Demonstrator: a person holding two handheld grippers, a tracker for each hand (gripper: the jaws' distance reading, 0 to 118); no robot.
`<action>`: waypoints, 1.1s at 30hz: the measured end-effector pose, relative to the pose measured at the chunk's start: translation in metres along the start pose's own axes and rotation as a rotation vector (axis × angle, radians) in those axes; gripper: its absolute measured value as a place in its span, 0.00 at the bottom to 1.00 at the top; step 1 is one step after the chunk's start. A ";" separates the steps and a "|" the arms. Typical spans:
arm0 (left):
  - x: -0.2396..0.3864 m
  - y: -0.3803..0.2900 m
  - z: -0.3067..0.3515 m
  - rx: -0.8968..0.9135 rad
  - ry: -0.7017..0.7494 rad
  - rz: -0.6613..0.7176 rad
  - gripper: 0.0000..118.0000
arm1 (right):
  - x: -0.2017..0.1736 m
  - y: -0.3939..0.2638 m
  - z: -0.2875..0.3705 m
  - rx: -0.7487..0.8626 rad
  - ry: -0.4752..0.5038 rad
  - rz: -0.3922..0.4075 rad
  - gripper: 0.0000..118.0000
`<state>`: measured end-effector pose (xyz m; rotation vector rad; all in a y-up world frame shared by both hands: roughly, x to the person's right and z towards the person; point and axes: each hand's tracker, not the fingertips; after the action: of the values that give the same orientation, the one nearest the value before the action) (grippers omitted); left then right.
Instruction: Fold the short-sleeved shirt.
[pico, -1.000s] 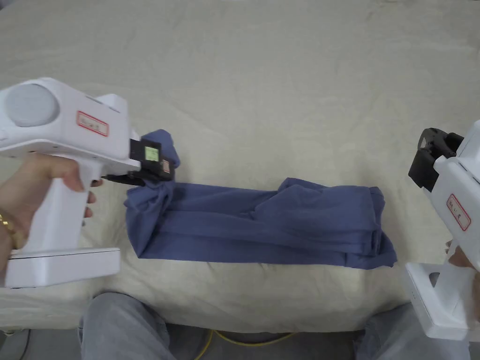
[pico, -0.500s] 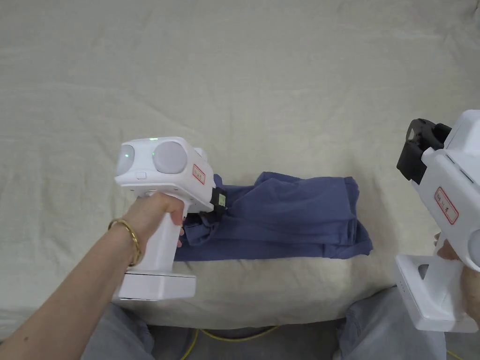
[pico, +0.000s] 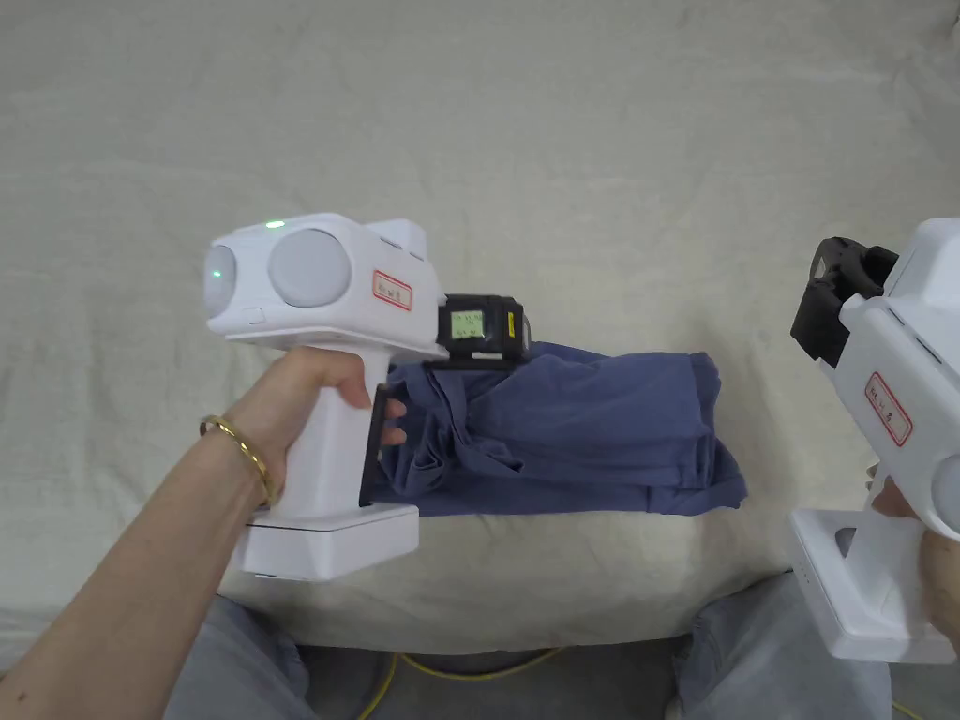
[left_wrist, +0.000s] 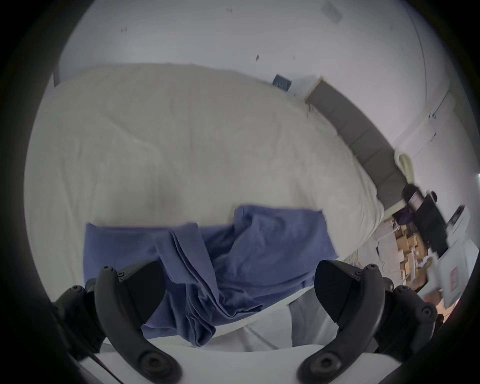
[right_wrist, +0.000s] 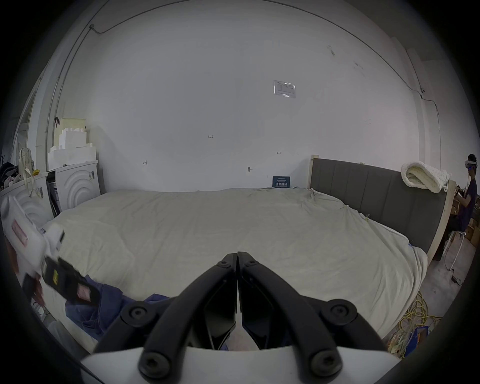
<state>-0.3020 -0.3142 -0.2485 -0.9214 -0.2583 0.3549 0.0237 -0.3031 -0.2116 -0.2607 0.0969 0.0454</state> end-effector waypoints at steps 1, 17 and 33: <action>0.000 0.001 0.008 0.027 0.013 0.010 0.99 | 0.000 0.000 0.001 0.001 0.001 -0.001 0.00; -0.041 -0.070 0.007 0.380 0.350 -0.061 0.00 | -0.003 -0.002 0.001 -0.009 -0.001 0.001 0.00; -0.012 -0.122 -0.074 0.296 0.296 -0.148 0.00 | 0.001 -0.005 0.001 -0.026 -0.019 0.010 0.00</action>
<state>-0.2631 -0.4405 -0.1927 -0.6473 -0.0001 0.1125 0.0255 -0.3070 -0.2092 -0.2857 0.0787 0.0588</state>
